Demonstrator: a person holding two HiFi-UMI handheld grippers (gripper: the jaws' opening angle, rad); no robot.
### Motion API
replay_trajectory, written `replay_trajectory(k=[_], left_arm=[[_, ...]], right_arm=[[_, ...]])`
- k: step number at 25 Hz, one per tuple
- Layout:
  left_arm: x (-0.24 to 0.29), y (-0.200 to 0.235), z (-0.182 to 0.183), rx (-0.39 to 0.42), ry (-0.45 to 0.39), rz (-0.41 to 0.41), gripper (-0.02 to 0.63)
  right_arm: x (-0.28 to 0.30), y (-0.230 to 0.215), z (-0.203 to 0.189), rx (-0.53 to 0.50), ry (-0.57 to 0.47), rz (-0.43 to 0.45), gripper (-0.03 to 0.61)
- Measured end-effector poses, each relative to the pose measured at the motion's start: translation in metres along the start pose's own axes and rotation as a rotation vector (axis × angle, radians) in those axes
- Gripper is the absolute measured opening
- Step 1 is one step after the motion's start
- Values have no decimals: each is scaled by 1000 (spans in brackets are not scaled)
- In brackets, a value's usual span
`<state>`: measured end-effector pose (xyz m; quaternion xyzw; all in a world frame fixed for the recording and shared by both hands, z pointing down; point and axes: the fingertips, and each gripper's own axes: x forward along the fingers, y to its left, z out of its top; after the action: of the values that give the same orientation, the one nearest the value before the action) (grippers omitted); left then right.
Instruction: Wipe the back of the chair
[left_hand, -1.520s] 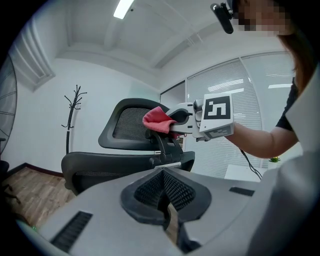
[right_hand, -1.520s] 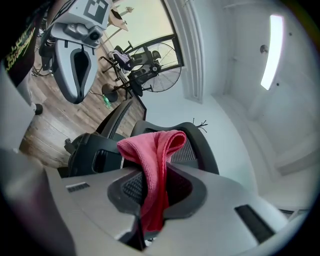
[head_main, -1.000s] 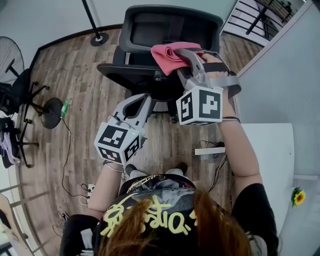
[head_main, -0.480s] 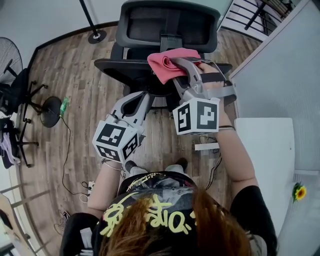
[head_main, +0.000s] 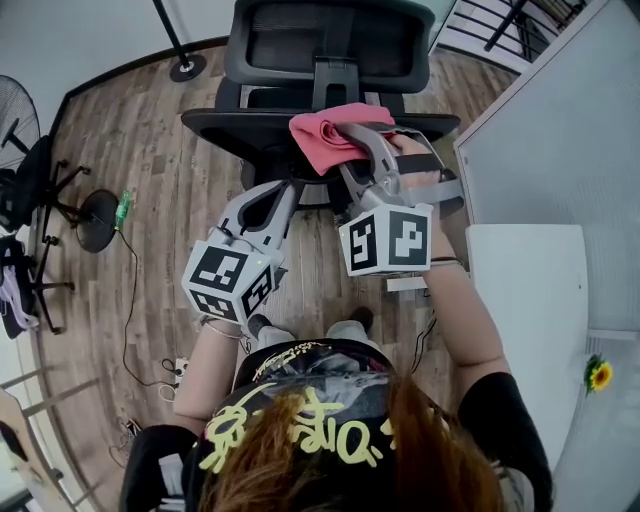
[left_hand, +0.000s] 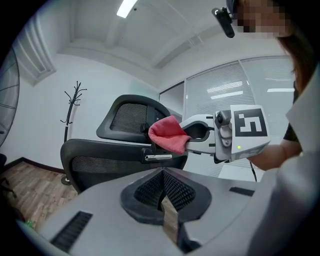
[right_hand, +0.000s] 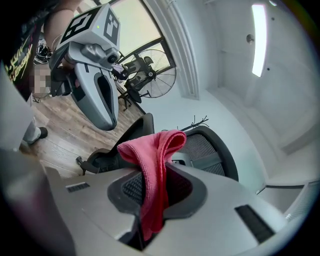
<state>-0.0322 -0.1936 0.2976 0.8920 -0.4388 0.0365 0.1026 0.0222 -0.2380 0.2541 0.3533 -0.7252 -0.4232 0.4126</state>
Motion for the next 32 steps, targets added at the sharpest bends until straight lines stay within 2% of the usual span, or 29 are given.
replay_trajectory(k=[18, 23, 28, 32], left_arm=[[-11, -4, -19, 0, 26, -6, -6], [-9, -6, -23, 9, 36, -16, -6], [-9, -5, -25, 5, 32, -14, -6], [-9, -4, -28, -1, 34, -11, -6]], right_arm=[[-10, 36, 0, 72, -20, 43, 61], [-4, 56, -7, 63, -29, 70, 61], [-4, 73, -10, 184, -36, 105, 61], [-4, 86, -14, 329, -64, 125, 61]])
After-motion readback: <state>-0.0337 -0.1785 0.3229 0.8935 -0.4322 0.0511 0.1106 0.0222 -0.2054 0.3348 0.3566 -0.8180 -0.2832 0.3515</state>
